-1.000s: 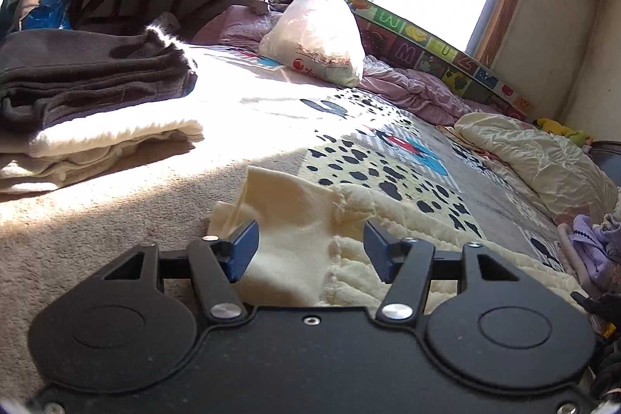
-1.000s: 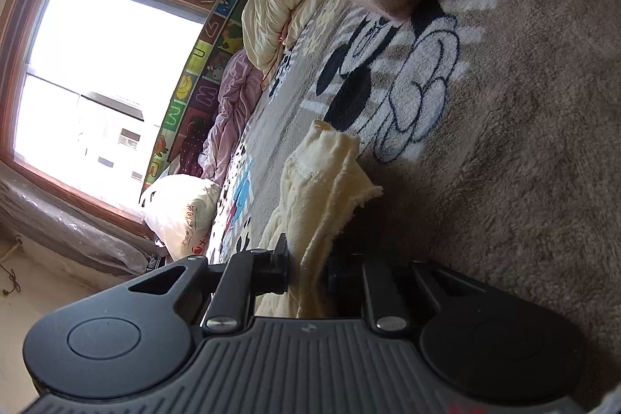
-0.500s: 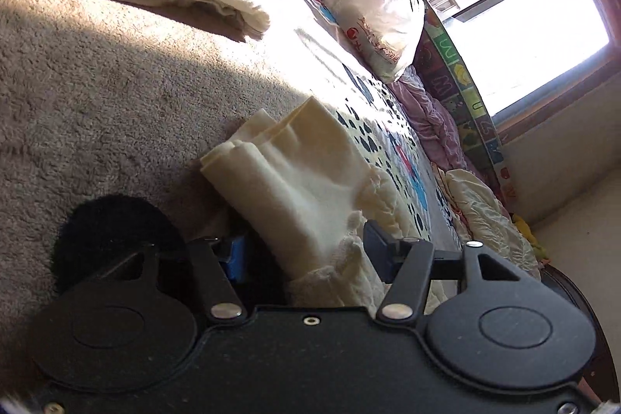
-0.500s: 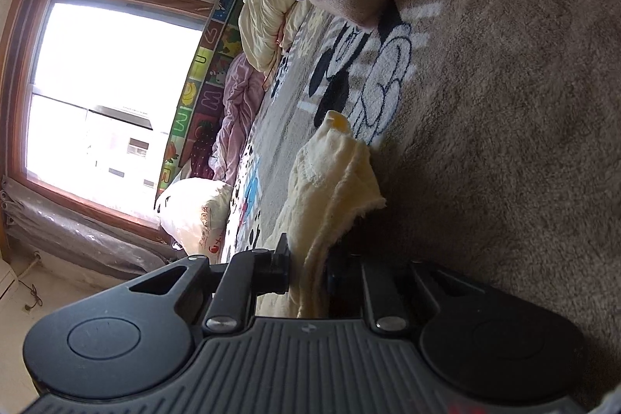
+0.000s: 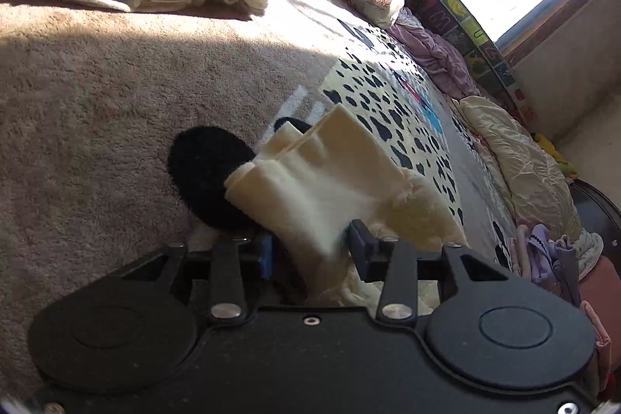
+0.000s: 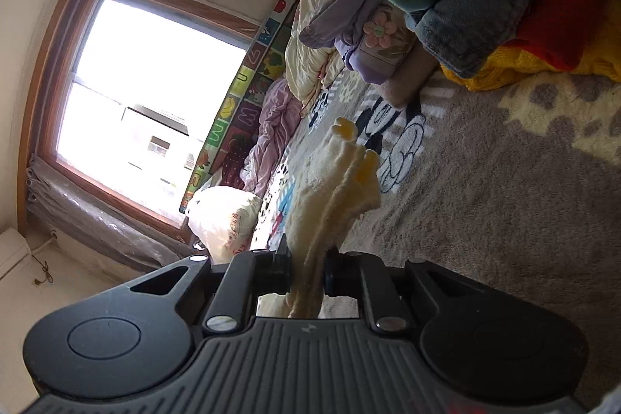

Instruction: Fold clothes

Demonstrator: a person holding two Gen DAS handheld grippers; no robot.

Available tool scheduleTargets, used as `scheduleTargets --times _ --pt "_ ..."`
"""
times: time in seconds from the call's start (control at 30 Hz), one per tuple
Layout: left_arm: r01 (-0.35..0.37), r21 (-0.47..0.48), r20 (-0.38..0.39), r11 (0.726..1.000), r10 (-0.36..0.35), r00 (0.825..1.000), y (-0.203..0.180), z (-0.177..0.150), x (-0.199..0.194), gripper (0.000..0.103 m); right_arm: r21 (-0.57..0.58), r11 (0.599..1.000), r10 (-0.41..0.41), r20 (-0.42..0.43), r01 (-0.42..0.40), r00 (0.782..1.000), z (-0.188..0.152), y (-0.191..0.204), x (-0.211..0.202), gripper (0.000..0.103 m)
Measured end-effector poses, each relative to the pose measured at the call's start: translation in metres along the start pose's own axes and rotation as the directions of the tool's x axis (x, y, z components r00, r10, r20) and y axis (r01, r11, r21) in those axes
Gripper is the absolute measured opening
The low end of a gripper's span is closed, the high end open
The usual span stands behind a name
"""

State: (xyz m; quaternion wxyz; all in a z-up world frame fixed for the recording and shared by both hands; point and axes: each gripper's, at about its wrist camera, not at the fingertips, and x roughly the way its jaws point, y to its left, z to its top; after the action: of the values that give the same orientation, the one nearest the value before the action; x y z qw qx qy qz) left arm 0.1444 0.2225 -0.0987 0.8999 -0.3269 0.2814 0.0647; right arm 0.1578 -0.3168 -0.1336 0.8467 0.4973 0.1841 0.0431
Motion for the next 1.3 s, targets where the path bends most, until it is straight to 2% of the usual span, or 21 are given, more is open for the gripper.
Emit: scheduleTargets --times 0.03,0.07,0.1,0.13,0.17,0.2,0.27,0.37,0.4,0.43,0.47,0.57,0.63,0.7,0.73,0.77,0.9,1.03,1.1,1.23,1.3 --pt "-0.042 0.054 0.071 0.998 0.038 0.997 -0.008 0.006 -0.014 0.043 -0.009 0.999 -0.033 -0.026 0.033 0.999 -0.006 -0.011 -0.004 0.017" --pt "-0.06 0.112 0.132 0.992 0.045 0.99 -0.016 0.01 -0.024 0.043 0.03 0.998 -0.045 -0.051 0.047 0.998 -0.012 -0.028 -0.008 0.018" --pt "-0.051 0.17 0.18 0.984 0.02 0.983 -0.027 0.014 -0.033 0.043 0.068 0.996 -0.057 -0.076 0.062 0.996 -0.018 -0.045 -0.012 0.021" --pt "0.007 0.207 0.178 0.978 -0.044 0.983 -0.034 0.014 -0.032 0.043 0.097 0.993 -0.061 -0.092 0.07 0.994 -0.024 -0.06 -0.017 0.021" --pt "0.059 0.244 0.168 0.968 -0.102 0.98 -0.042 0.014 -0.03 0.043 0.103 0.993 -0.043 -0.083 0.051 0.996 -0.027 -0.069 -0.021 0.02" --pt "0.098 0.283 0.138 0.954 -0.142 0.98 -0.051 0.012 -0.017 0.037 0.128 0.991 -0.015 -0.071 0.024 0.997 -0.029 -0.075 -0.024 0.019" --pt "0.176 0.35 0.071 0.92 -0.213 0.974 -0.068 0.009 0.009 0.033 0.145 0.989 0.008 -0.064 0.001 0.998 -0.03 -0.078 -0.024 0.019" --pt "0.261 0.351 -0.04 0.9 -0.264 0.964 -0.079 0.008 0.055 0.032 0.093 0.996 -0.006 -0.065 0.012 0.998 -0.032 -0.076 -0.022 0.017" --pt "0.256 0.348 -0.097 0.902 -0.237 0.967 -0.079 0.006 0.073 0.033 0.09 0.996 -0.003 -0.062 0.008 0.998 -0.033 -0.078 -0.023 0.016" --pt "0.195 0.357 -0.145 0.914 -0.152 0.978 -0.077 0.002 0.092 0.032 0.089 0.996 0.001 -0.061 0.004 0.998 -0.034 -0.079 -0.023 0.016" --pt "0.125 0.384 -0.172 0.915 -0.062 0.983 -0.074 -0.005 0.111 0.023 0.088 0.996 0.004 -0.06 0.001 0.998 -0.035 -0.079 -0.023 0.016" --pt "0.164 0.364 -0.172 0.917 -0.107 0.979 -0.076 0.005 0.1 0.023 0.078 0.997 0.0 -0.056 0.005 0.998 -0.035 -0.079 -0.022 0.015" --pt "0.192 0.366 -0.133 0.911 -0.152 0.979 -0.08 0.015 0.084 0.027 0.069 0.998 -0.003 -0.051 0.007 0.999 -0.036 -0.078 -0.021 0.015" --pt "0.164 0.396 -0.149 0.904 -0.114 0.982 -0.078 0.013 0.09 0.029 0.061 0.998 -0.005 -0.045 0.008 0.999 -0.037 -0.078 -0.021 0.014" --pt "0.146 0.42 -0.183 0.896 -0.074 0.98 -0.073 0.005 0.101 0.03 0.059 0.998 -0.006 -0.042 0.008 0.999 -0.038 -0.078 -0.021 0.014" --pt "0.138 0.446 -0.178 0.884 -0.064 0.982 -0.068 -0.003 0.108 0.029 0.055 0.998 -0.007 -0.039 0.009 0.999 -0.038 -0.078 -0.021 0.014" --pt "0.113 0.436 -0.123 0.893 -0.065 0.99 -0.073 0.002 0.093 0.028 0.04 0.999 -0.009 -0.03 0.01 0.999 -0.039 -0.076 -0.02 0.014" --pt "0.051 0.269 -0.007 0.962 -0.051 0.999 -0.048 0.001 0.059 0.032 0.039 0.999 -0.005 -0.023 0.006 1.0 -0.039 -0.076 -0.02 0.014" --pt "-0.005 0.179 0.057 0.984 -0.005 0.998 -0.034 -0.003 0.038 0.045 0.036 0.999 -0.005 -0.019 0.006 1.0 -0.039 -0.075 -0.02 0.014" --pt "-0.025 0.116 0.122 0.993 0.011 0.993 -0.021 -0.011 0.006 0.048 0.03 1.0 -0.007 -0.016 0.008 1.0 -0.039 -0.074 -0.02 0.014" --pt "0.014 0.095 0.147 0.995 -0.028 0.989 -0.018 -0.017 -0.006 0.048 0.022 1.0 -0.008 -0.015 0.008 1.0 -0.039 -0.073 -0.02 0.015"
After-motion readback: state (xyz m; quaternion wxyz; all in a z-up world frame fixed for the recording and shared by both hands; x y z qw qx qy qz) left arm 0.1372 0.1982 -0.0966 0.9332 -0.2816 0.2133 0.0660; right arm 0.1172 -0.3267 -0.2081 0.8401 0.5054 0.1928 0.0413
